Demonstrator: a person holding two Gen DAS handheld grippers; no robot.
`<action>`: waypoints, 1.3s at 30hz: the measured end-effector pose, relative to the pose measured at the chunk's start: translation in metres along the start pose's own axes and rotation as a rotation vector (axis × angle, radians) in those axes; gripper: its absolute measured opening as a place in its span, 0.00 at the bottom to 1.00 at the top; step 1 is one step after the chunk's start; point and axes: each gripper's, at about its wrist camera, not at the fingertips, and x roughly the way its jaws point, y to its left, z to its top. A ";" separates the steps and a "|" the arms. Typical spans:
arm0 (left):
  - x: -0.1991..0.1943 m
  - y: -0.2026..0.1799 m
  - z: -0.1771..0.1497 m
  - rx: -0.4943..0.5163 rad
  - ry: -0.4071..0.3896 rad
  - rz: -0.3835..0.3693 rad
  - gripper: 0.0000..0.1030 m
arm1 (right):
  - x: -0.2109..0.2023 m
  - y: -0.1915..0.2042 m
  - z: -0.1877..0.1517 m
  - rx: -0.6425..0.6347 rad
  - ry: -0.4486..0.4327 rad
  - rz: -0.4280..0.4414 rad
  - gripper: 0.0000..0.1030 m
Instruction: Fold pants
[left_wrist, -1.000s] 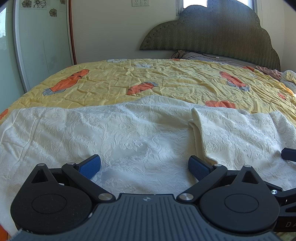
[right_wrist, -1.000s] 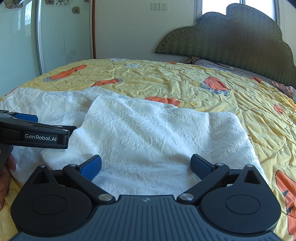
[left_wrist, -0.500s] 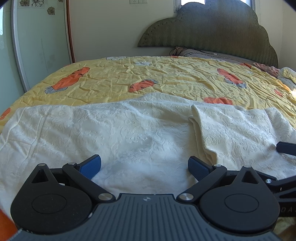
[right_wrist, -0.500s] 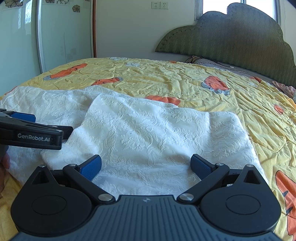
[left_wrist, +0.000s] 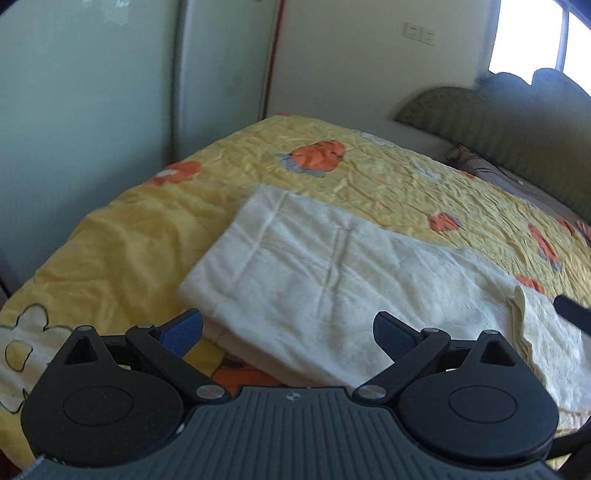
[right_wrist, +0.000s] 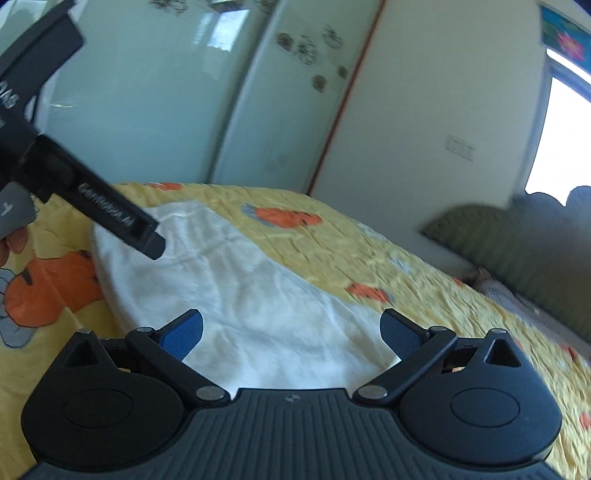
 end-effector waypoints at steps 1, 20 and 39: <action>0.004 0.017 0.003 -0.077 0.036 -0.013 0.93 | 0.004 0.013 0.005 -0.038 -0.011 0.030 0.99; 0.050 0.085 -0.001 -0.588 0.154 -0.378 0.88 | 0.060 0.133 0.008 -0.587 -0.019 0.015 0.30; 0.089 0.073 0.018 -0.571 0.140 -0.442 0.84 | 0.058 0.090 0.019 -0.297 -0.027 0.093 0.16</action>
